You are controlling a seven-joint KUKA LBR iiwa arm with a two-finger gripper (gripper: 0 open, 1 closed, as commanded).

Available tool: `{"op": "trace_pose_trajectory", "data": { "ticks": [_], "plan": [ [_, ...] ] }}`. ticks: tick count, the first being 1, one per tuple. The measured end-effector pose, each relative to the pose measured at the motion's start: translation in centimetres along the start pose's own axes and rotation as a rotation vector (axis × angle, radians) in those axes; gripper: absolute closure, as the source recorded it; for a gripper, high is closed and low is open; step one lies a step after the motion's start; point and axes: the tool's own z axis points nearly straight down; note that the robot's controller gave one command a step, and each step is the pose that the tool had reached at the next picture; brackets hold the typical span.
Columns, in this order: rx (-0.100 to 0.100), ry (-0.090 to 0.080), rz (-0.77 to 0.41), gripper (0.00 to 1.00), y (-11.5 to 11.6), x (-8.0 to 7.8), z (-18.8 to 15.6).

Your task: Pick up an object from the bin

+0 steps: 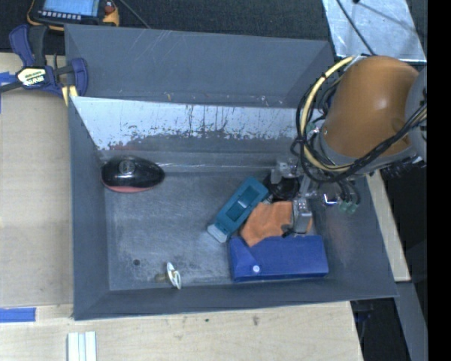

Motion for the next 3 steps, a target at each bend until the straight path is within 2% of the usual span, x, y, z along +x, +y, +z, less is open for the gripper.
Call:
{"op": "trace_pose_trajectory", "data": {
  "ticks": [1,2,3],
  "plan": [
    [0.000,-0.009,0.000,0.00,0.0,-0.2,-0.5],
    [0.001,-0.013,-0.072,0.00,-0.8,-2.3,2.7],
    [0.001,-0.014,-0.032,0.00,-0.2,-6.4,8.1]
  ]
}}
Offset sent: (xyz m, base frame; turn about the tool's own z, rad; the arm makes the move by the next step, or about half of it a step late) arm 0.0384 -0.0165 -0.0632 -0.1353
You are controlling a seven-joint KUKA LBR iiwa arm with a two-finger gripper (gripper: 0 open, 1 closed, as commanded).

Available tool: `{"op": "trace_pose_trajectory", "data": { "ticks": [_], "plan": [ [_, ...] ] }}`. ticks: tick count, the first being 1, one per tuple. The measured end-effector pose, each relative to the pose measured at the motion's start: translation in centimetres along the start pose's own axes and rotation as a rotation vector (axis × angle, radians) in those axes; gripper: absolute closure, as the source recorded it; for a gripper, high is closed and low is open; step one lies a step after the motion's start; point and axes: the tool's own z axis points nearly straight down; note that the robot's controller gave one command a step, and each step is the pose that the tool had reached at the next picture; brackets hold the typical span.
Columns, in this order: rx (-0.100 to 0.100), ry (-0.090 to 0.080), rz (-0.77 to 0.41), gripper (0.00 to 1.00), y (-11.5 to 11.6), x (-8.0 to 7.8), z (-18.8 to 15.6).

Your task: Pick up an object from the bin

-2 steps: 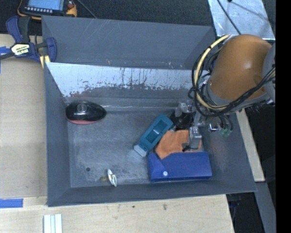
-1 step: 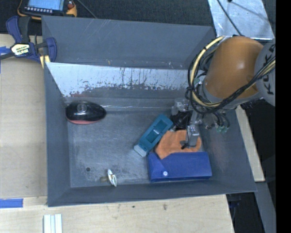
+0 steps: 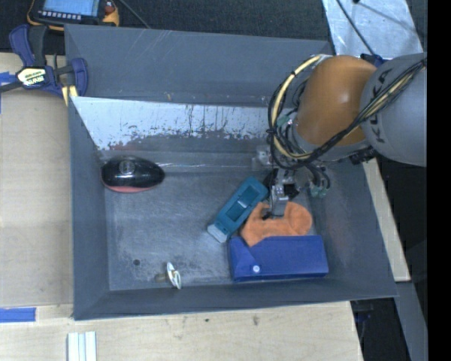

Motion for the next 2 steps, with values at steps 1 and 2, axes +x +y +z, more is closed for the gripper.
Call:
{"op": "trace_pose_trajectory", "data": {
  "ticks": [1,2],
  "plan": [
    [-0.001,0.003,0.002,0.00,0.1,-0.6,1.0],
    [0.001,0.002,-0.310,1.00,6.2,2.4,1.4]
  ]
}}
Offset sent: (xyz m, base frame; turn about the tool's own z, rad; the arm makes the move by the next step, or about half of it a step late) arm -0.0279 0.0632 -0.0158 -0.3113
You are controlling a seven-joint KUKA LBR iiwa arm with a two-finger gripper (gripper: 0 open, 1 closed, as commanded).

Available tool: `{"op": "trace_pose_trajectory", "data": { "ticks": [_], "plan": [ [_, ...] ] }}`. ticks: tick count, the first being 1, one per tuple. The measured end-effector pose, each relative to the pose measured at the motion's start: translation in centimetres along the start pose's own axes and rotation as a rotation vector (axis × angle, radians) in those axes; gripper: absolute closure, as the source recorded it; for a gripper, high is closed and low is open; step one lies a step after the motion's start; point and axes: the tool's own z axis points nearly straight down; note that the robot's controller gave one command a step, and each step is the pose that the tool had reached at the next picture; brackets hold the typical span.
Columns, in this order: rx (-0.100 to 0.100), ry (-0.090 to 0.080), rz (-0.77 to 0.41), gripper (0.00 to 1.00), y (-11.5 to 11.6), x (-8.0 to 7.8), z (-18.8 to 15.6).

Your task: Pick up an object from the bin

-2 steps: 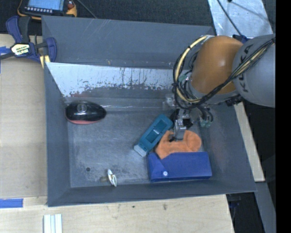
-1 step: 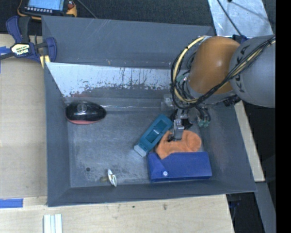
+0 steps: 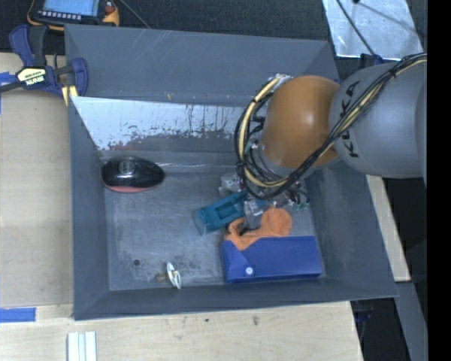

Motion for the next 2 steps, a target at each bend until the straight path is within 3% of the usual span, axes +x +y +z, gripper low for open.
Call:
{"op": "trace_pose_trajectory", "data": {
  "ticks": [1,2],
  "plan": [
    [0.000,0.000,0.000,1.00,0.0,0.0,0.0],
    [-0.008,0.009,-0.040,1.00,-1.4,-1.4,1.6]
  ]
}}
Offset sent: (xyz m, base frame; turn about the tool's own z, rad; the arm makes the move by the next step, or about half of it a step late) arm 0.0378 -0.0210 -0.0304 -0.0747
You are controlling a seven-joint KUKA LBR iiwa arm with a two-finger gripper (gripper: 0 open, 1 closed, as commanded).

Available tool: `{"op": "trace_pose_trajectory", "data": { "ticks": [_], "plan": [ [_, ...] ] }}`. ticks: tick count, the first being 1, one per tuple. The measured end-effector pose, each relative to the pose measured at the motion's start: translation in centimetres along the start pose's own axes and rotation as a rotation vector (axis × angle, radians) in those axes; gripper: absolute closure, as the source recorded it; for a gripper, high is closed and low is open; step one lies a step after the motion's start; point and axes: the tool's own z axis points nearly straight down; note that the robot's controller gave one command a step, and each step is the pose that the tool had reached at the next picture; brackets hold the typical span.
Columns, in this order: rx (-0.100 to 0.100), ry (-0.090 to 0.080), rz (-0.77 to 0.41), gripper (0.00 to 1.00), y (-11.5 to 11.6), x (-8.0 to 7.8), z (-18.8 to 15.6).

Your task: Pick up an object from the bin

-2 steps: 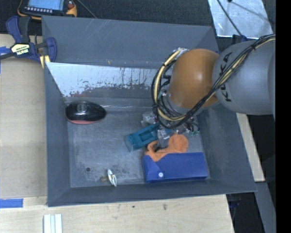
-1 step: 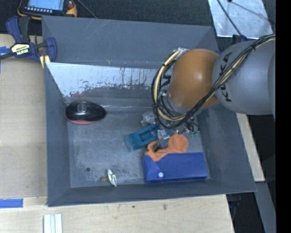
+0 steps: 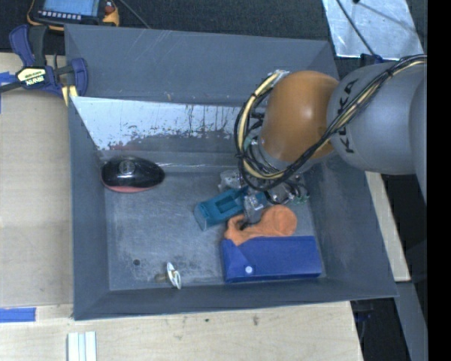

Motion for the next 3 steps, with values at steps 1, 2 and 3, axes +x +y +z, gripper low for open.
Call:
{"op": "trace_pose_trajectory", "data": {
  "ticks": [1,2,3],
  "plan": [
    [0.006,-0.026,0.026,1.00,-0.8,2.3,0.6],
    [-0.001,-0.005,0.006,1.00,-3.1,2.1,1.2],
    [-0.001,-0.005,0.007,1.00,-3.1,2.1,1.2]
  ]
}}
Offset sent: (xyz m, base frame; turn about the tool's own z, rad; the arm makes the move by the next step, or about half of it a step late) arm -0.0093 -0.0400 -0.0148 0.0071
